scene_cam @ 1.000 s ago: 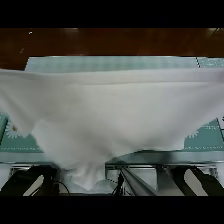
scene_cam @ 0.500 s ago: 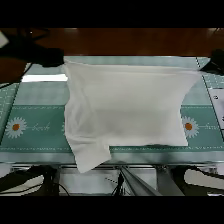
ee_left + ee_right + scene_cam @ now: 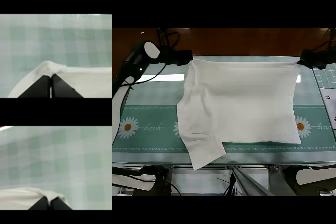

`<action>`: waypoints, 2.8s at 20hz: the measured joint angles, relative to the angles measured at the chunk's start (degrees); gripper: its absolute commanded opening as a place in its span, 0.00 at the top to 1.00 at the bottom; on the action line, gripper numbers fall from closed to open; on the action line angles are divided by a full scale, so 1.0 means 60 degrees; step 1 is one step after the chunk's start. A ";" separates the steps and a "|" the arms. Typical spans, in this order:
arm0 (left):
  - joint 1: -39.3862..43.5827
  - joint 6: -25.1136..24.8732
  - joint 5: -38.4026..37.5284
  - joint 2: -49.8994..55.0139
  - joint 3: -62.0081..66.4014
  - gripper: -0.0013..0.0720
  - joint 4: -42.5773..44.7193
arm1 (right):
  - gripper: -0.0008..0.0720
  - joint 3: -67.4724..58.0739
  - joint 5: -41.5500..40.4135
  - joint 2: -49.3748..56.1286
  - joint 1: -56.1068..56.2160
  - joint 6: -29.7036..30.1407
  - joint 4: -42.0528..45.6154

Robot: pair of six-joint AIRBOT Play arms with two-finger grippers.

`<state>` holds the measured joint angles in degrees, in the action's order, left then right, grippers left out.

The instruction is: Fold the shirts.

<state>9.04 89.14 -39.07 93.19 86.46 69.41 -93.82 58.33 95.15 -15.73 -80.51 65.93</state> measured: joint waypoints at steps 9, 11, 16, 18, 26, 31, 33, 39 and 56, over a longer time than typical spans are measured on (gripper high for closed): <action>-0.0022 0.0000 0.0106 0.1144 0.0022 0.96 -0.0324 | 0.95 0.0000 -0.0153 0.0776 0.0346 -0.0124 0.1144; -0.0084 -0.0109 -0.0801 0.1158 0.0149 0.96 -0.0331 | 0.95 0.0000 0.0517 0.0776 0.0353 -0.0127 0.1231; -0.0408 -0.1020 -0.4524 0.1169 0.0543 0.96 -0.0098 | 0.95 0.0000 0.2809 0.0586 0.0324 -0.0240 0.1337; -0.0474 -0.1224 -0.5595 0.1246 0.0539 0.96 -0.0007 | 0.95 0.0044 0.3537 0.0543 0.0324 -0.0273 0.1392; -0.0375 -0.1388 -0.7311 0.1869 0.0342 0.42 0.0000 | 0.52 0.0656 0.4601 0.0503 0.0321 -0.0448 0.1472; -0.0911 -0.1388 -0.7905 0.1286 0.0342 0.30 -0.0022 | 0.42 0.0718 0.5373 0.0178 -0.0004 -0.0004 0.1545; -0.1293 -0.1392 -0.8131 0.0659 0.0208 0.30 -0.0033 | 0.41 0.0761 0.5810 -0.0215 -0.0291 0.0066 0.1800; -0.2484 -0.1468 -0.7781 -0.2437 -0.3442 0.25 -0.0208 | 0.31 0.1953 0.5803 -0.1800 -0.1840 0.0226 0.2007; -0.2116 -0.2641 -0.5384 -0.4980 -1.0316 0.10 -0.3304 | 0.31 0.3643 0.4324 -0.2459 -0.2754 0.0925 0.0102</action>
<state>-3.66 73.30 -71.37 63.31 24.56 49.58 -71.96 84.27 80.40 -32.25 -74.96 66.54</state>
